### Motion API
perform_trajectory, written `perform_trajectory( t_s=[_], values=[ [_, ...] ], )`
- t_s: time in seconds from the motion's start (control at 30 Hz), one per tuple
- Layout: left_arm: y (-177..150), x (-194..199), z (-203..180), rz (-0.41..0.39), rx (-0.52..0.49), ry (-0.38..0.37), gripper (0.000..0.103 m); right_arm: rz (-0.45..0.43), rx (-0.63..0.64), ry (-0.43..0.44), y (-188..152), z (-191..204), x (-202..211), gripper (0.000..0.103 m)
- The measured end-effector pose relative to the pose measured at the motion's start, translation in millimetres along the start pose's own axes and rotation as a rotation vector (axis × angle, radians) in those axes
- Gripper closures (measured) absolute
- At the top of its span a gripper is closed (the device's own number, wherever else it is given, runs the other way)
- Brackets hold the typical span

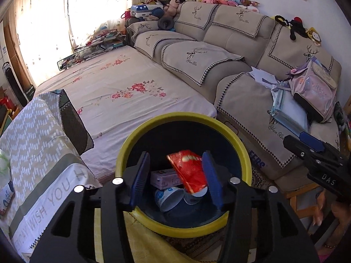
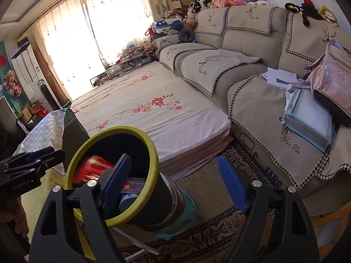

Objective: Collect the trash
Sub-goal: 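Carry the snack bag over the bin and open the left gripper, then move the right gripper back over the table toward the white pill bottle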

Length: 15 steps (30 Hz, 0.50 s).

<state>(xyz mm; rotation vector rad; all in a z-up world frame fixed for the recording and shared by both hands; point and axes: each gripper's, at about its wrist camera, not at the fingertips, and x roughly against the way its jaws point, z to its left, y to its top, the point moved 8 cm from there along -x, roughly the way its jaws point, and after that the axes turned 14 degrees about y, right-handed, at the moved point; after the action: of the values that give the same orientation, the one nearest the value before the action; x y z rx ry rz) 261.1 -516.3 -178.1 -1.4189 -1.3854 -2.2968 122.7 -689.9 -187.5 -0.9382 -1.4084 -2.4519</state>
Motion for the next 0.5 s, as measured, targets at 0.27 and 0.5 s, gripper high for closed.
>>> perform_trajectory(
  t_s=[0.27,0.5],
  values=[
    [-19,44,25,-0.05,0.054,0.006,0.035,0.001,0.023,0.028,0,19,2,0.025],
    [-73,139,97,-0.147,0.178,0.098,0.022,0.044,0.11,0.147,-9,81,-10,0.025]
  ],
)
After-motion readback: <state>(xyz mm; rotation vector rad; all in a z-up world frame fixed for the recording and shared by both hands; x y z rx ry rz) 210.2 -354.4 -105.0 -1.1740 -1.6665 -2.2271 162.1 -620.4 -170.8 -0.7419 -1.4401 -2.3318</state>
